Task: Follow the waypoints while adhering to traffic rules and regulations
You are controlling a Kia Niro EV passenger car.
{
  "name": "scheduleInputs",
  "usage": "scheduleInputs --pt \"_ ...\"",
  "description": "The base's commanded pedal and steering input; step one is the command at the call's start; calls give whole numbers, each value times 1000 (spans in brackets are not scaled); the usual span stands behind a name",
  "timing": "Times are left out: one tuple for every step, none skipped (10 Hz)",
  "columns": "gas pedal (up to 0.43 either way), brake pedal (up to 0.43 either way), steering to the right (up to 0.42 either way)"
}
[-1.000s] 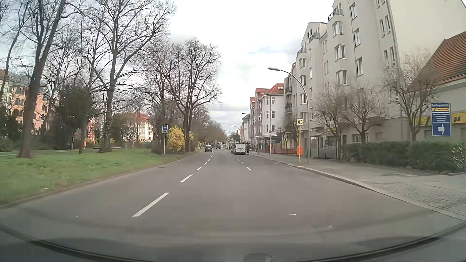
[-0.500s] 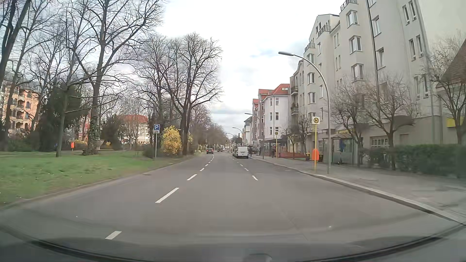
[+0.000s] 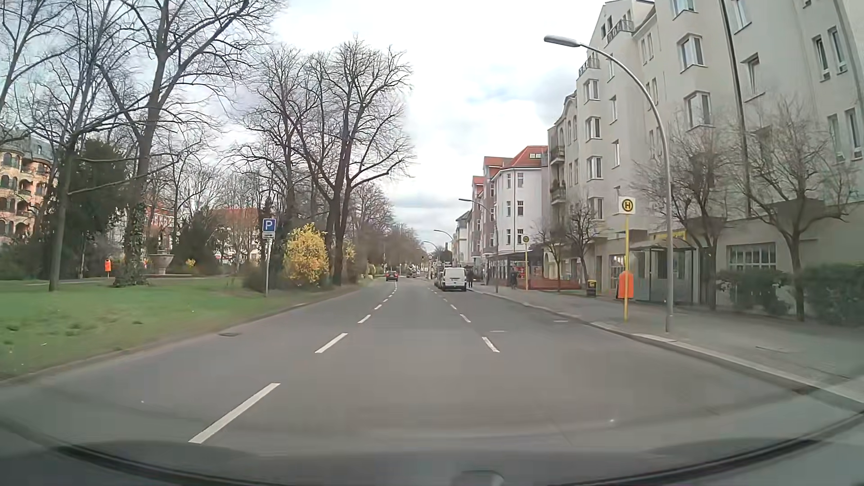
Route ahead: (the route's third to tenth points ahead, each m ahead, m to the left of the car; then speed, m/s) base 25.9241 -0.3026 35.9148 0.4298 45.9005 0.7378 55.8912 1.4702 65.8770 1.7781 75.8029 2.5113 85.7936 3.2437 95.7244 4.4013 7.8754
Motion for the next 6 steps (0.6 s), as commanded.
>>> scheduleInputs --pt "0 0 -9" --pt "0 0 -9" --pt "0 0 -9" --pt "0 0 -9" --pt "0 0 -9" --pt "0 0 -9"
